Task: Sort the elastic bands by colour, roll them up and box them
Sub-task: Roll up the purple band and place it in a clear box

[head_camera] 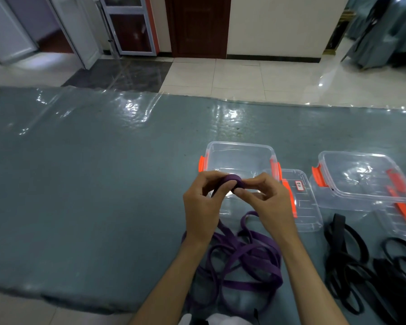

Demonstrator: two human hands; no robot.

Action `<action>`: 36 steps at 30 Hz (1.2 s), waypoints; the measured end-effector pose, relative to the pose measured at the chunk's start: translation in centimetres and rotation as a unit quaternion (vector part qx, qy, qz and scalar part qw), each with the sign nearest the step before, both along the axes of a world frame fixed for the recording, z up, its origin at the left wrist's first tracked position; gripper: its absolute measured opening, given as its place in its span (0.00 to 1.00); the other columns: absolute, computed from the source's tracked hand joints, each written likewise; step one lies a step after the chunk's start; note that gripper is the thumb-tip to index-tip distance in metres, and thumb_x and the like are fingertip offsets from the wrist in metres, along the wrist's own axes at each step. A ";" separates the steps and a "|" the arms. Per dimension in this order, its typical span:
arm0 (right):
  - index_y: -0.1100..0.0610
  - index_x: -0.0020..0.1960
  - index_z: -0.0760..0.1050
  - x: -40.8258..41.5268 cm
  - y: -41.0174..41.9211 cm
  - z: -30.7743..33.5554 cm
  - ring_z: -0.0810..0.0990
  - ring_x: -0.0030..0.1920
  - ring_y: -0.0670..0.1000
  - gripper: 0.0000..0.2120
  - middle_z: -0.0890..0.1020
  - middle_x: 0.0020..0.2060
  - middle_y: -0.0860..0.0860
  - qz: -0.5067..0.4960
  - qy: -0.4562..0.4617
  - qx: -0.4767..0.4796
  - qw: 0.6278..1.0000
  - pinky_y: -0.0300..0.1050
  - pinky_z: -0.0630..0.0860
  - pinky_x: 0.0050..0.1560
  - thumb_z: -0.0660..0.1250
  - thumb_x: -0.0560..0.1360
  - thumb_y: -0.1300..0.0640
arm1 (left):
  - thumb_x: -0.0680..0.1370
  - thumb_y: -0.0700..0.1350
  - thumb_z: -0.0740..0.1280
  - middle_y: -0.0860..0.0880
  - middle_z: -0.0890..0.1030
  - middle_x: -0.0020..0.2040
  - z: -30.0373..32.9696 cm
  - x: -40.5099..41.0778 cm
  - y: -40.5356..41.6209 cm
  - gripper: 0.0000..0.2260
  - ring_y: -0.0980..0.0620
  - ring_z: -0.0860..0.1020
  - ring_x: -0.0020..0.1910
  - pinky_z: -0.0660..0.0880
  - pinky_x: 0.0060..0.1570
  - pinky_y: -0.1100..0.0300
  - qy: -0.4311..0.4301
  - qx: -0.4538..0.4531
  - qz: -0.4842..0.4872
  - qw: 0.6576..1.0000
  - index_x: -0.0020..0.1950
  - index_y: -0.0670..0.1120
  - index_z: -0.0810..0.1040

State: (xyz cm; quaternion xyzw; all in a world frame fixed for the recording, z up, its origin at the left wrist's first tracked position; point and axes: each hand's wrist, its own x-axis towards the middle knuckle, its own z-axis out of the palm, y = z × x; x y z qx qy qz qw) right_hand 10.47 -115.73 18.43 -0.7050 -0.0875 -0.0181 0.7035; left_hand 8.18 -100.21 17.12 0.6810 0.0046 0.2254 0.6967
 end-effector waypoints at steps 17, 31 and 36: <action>0.56 0.45 0.82 -1.1 0.6 -0.5 0.88 0.56 0.57 0.09 0.87 0.56 0.54 -0.007 0.080 0.061 0.995 0.48 0.86 0.47 0.79 0.75 0.52 | 0.79 0.40 0.75 0.49 0.88 0.54 -0.7 -0.1 0.6 0.08 0.49 0.86 0.57 0.81 0.57 0.62 0.058 -0.079 -0.058 0.993 0.58 0.47 0.87; 0.54 0.53 0.82 -1.2 1.4 0.5 0.89 0.50 0.58 0.11 0.87 0.53 0.54 0.026 0.068 0.065 0.995 0.52 0.87 0.50 0.79 0.73 0.58 | 0.85 0.45 0.68 0.53 0.85 0.63 -0.6 -0.5 0.2 0.04 0.51 0.84 0.62 0.81 0.60 0.55 0.026 -0.005 -0.045 0.999 0.57 0.49 0.81; 0.62 0.55 0.80 -1.2 0.7 0.3 0.89 0.51 0.59 0.11 0.87 0.53 0.57 -0.035 0.052 0.105 0.993 0.49 0.86 0.51 0.77 0.75 0.64 | 0.82 0.41 0.73 0.49 0.83 0.66 -1.4 -0.4 0.5 0.17 0.44 0.81 0.67 0.79 0.66 0.50 0.053 -0.020 -0.131 0.990 0.70 0.48 0.81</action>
